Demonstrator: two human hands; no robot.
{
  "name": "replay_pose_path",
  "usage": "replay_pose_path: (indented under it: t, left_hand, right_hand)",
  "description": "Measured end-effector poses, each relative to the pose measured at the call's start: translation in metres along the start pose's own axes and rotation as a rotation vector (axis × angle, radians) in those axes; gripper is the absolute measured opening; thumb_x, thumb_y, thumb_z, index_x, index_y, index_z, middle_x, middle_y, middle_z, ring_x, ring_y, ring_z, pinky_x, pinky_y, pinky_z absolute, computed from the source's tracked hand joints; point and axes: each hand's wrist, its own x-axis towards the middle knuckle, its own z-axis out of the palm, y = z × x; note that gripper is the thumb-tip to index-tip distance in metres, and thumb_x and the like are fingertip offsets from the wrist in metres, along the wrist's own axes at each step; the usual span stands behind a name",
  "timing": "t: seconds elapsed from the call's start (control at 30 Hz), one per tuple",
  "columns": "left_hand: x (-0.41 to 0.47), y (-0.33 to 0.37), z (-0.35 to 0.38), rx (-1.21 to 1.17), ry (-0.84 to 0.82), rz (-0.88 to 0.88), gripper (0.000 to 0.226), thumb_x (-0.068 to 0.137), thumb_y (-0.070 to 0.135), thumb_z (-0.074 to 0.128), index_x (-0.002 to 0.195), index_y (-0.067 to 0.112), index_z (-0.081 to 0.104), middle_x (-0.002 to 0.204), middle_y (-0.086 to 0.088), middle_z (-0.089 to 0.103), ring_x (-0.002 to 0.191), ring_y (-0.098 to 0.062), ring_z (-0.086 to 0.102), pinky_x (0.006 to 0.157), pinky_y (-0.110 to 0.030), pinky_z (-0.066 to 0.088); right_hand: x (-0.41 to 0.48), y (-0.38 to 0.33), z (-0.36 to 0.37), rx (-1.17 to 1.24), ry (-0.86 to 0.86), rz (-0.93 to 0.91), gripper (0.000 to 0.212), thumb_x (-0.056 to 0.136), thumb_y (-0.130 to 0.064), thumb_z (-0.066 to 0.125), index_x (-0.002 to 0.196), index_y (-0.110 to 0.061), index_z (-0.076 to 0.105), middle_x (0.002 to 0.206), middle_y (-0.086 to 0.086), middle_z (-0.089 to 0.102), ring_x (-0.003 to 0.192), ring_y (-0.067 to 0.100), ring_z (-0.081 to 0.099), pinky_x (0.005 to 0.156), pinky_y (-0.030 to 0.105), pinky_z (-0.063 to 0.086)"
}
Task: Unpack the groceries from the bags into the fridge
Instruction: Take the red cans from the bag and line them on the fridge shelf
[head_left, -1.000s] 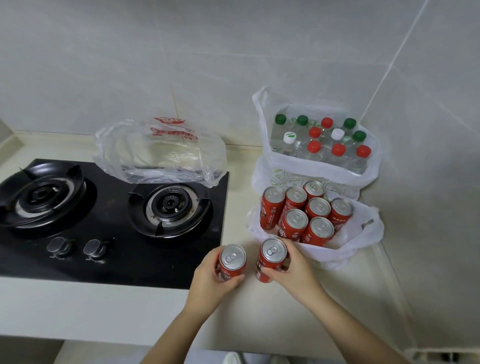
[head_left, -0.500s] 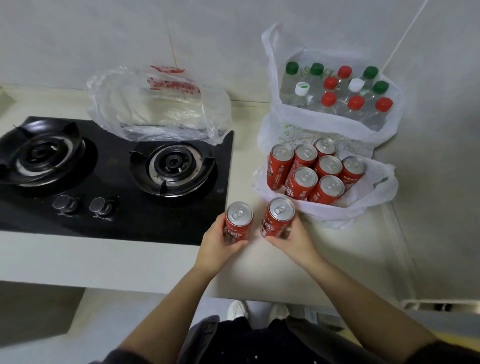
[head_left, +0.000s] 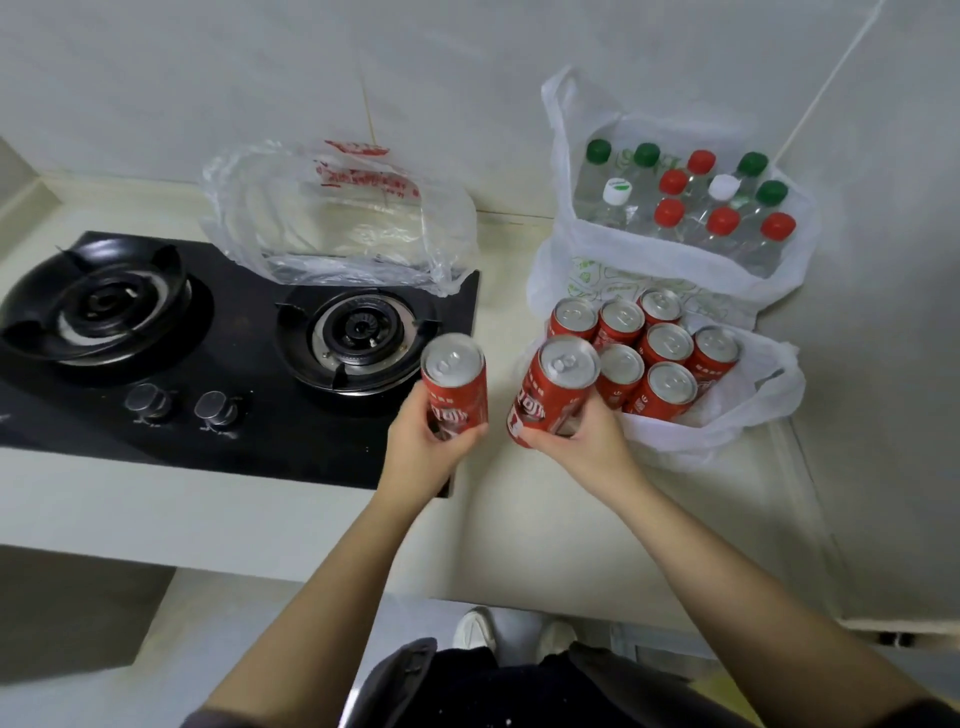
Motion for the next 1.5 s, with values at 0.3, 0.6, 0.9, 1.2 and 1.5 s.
replay_pose_path:
  t: [0.3, 0.6, 0.9, 1.2, 1.5]
  left_hand:
    - [0.013, 0.128, -0.089, 0.014, 0.222, 0.218, 0.060, 0.072, 0.028, 0.084, 0.124, 0.028, 0.054, 0.109, 0.014, 0.068, 0.098, 0.002, 0.064, 0.085, -0.019, 0.051]
    - [-0.030, 0.159, -0.143, 0.081, 0.503, 0.171, 0.054, 0.071, 0.029, 0.083, 0.118, 0.032, 0.056, 0.102, 0.017, 0.069, 0.092, 0.003, 0.065, 0.078, -0.018, 0.049]
    - [-0.128, 0.154, -0.151, 0.070, 1.037, -0.048, 0.058, 0.072, 0.025, 0.082, 0.119, 0.037, 0.051, 0.102, 0.022, 0.064, 0.090, 0.006, 0.062, 0.074, -0.016, 0.047]
    - [-0.264, 0.151, -0.150, 0.055, 1.463, -0.199, 0.058, 0.075, 0.024, 0.081, 0.120, 0.038, 0.047, 0.101, 0.027, 0.057, 0.094, 0.003, 0.057, 0.084, -0.028, 0.048]
    - [-0.423, 0.151, -0.148, 0.106, 1.771, -0.320, 0.066, 0.074, 0.023, 0.082, 0.131, 0.030, 0.051, 0.114, 0.012, 0.064, 0.107, -0.009, 0.059, 0.076, -0.021, 0.047]
  right_hand:
    - [0.029, -0.147, 0.001, 0.009, -0.095, -0.285, 0.053, 0.071, -0.025, 0.084, 0.105, -0.047, 0.050, 0.101, -0.028, 0.064, 0.097, -0.008, 0.060, 0.082, 0.017, 0.045]
    - [0.040, -0.216, 0.044, 0.032, -0.342, -0.473, 0.062, 0.068, -0.032, 0.084, 0.121, -0.038, 0.052, 0.114, -0.017, 0.066, 0.106, 0.003, 0.062, 0.096, 0.035, 0.050]
    - [0.007, -0.230, 0.104, 0.071, -0.815, -0.510, 0.055, 0.069, -0.030, 0.086, 0.113, -0.042, 0.055, 0.101, -0.021, 0.069, 0.095, -0.005, 0.065, 0.077, 0.014, 0.049]
    - [-0.102, -0.236, 0.167, 0.069, -1.207, -0.594, 0.060, 0.070, -0.032, 0.085, 0.120, -0.041, 0.053, 0.107, -0.019, 0.067, 0.103, 0.000, 0.062, 0.085, 0.022, 0.049]
    - [-0.264, -0.239, 0.226, 0.072, -1.505, -0.742, 0.061, 0.071, -0.035, 0.084, 0.111, -0.055, 0.043, 0.109, -0.027, 0.060, 0.103, -0.001, 0.058, 0.076, 0.013, 0.047]
